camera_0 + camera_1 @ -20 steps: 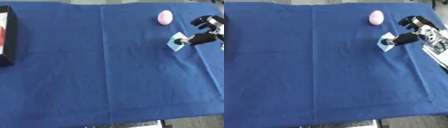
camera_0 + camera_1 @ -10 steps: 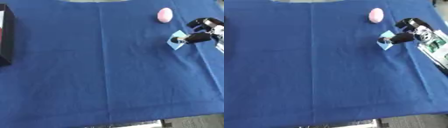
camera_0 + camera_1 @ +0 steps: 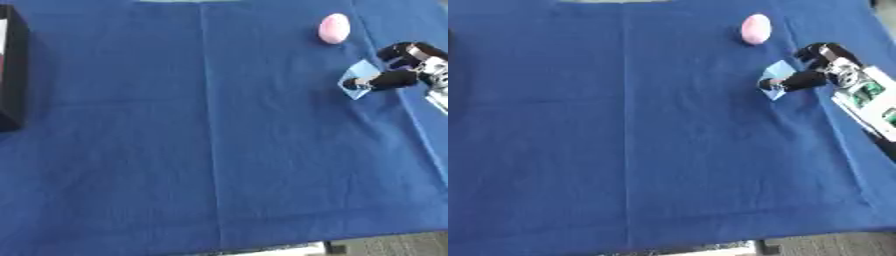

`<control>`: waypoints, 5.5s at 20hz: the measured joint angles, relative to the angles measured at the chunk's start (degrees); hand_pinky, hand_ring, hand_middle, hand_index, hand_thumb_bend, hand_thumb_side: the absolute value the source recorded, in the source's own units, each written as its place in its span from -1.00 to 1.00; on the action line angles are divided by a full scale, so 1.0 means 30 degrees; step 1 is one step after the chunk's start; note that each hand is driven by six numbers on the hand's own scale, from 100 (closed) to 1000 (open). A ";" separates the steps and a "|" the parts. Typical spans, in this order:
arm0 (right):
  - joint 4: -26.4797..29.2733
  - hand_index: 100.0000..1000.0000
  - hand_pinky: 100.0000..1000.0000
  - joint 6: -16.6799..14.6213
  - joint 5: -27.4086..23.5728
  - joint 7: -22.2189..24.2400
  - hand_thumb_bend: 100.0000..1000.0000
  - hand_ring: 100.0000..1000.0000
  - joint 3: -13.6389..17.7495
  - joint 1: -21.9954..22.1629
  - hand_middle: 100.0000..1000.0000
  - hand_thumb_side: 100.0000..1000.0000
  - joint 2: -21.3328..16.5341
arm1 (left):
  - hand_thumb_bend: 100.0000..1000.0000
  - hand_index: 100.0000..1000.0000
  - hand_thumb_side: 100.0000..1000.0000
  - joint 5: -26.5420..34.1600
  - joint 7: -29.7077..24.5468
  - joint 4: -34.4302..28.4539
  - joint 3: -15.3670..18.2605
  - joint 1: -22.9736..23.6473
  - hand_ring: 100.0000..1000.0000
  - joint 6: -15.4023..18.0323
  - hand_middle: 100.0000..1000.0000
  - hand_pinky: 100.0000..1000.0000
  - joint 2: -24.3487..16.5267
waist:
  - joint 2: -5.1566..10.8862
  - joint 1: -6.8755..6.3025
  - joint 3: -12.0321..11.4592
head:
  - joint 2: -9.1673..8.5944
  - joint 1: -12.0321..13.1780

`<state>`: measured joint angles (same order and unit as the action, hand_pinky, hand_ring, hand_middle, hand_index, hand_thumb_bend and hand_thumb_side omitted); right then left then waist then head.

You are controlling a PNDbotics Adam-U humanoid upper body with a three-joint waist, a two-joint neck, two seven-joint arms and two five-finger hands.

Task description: Pick up the objects with one hand, pass them to the other hand, and then place them into the box on the other side of the table.

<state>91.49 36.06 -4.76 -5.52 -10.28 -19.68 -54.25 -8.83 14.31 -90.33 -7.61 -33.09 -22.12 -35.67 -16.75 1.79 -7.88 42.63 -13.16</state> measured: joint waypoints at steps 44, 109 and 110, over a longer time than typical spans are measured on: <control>-0.0978 0.33 0.45 0.0676 -0.1234 -0.0842 -0.33 0.60 0.0235 -0.0096 0.31 -1.00 0.0304 | -1.00 0.40 0.43 -0.0133 -0.0010 0.0356 0.0009 0.0093 0.45 -0.0015 0.37 0.63 0.0336 | -0.0471 -0.0105 -0.0200 | -0.0313 -0.0172; 0.7339 -0.07 0.22 0.0542 0.1697 -0.1288 -0.49 0.40 -0.2496 -0.2673 0.08 -1.00 0.3222 | -1.00 0.40 -0.04 0.1953 -0.4740 -0.6758 -0.1824 -0.4147 0.44 0.0257 0.36 0.57 -0.2390 | 0.1177 -0.0768 -0.0116 | 0.0387 0.0593; 0.7336 -0.07 0.22 0.0563 0.1697 -0.1331 -0.50 0.40 -0.2592 -0.2771 0.08 -1.00 0.3290 | -1.00 0.40 -0.04 0.1896 -0.5081 -0.6875 -0.2039 -0.4405 0.44 0.0241 0.36 0.57 -0.2394 | 0.1217 -0.0787 -0.0119 | 0.0389 0.0590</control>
<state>113.49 37.75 0.33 -9.52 -18.05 -28.00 -44.38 -3.14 -0.93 -110.95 -13.73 -46.30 -21.40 -42.85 -13.10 -0.57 -8.24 43.79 -11.39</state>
